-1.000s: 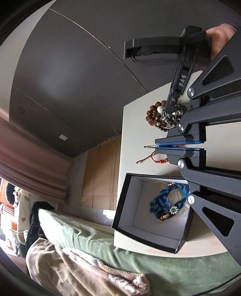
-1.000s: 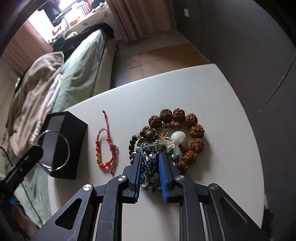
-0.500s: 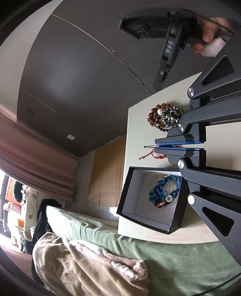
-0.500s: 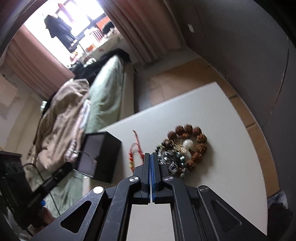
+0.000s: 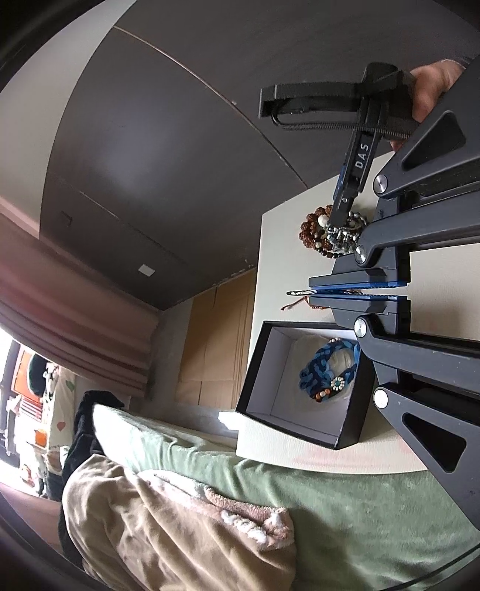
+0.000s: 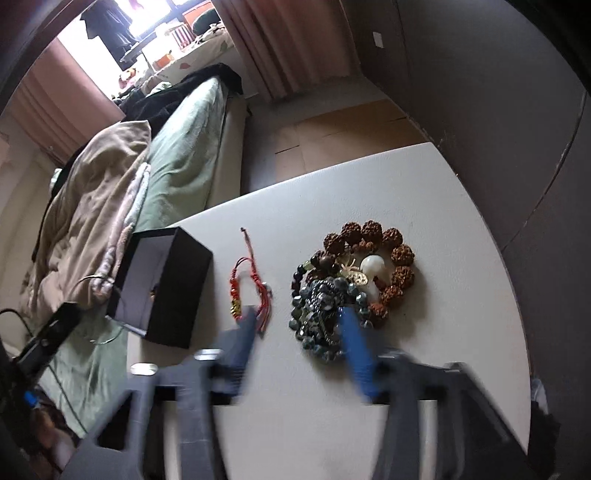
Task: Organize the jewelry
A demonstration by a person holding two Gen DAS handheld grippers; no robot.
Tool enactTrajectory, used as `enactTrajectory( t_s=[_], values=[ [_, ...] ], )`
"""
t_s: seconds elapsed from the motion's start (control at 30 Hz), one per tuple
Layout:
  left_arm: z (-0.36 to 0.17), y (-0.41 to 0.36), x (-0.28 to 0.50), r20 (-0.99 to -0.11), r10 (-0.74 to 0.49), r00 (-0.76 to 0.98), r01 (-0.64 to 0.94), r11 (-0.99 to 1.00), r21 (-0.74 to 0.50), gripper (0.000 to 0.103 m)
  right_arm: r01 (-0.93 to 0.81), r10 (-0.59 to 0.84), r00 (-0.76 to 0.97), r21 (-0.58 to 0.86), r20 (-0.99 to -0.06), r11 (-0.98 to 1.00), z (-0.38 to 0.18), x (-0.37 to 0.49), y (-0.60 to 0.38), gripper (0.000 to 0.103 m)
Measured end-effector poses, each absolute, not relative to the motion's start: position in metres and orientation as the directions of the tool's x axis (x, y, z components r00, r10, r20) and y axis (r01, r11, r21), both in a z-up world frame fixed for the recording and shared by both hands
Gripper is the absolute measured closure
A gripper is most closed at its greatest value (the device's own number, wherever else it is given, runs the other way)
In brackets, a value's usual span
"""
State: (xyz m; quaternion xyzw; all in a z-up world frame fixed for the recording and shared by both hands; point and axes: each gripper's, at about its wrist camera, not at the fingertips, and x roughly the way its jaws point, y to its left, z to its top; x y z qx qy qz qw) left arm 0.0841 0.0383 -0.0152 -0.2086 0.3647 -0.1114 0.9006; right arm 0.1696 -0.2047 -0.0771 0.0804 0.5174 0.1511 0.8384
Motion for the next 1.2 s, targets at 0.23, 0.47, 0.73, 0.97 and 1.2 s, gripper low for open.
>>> enactTrajectory(
  t_s=[0.23,0.47,0.73,0.97,1.2],
  values=[
    [-0.014,0.044,0.087,-0.606,-0.350,0.714,0.037,0.883,-0.468,0.102,-0.175,0.309,0.403,0.258,-0.861,0.950,-0.090,0.179,-0.195,0.050],
    [-0.014,0.045,0.089,-0.606,-0.351,0.713,0.036,0.883,-0.469,0.102,-0.183,0.210,0.397,0.148,-0.893,0.972,-0.102,0.188,-0.182,0.083],
    [-0.012,0.047,0.087,-0.605,-0.348,0.716,0.037,0.885,-0.465,0.102,-0.191,0.249,0.401,0.186,-0.881,0.964,-0.096,0.181,-0.189,0.086],
    [-0.007,0.057,0.079,-0.585,-0.347,0.732,0.030,0.876,-0.482,0.102,-0.190,0.375,0.462,0.323,-0.804,0.927,-0.060,0.164,-0.212,0.086],
    [0.001,0.073,0.078,-0.556,-0.347,0.755,0.018,0.858,-0.513,0.102,-0.227,0.415,0.547,0.348,-0.727,0.910,-0.015,0.151,-0.207,0.086]
  ],
)
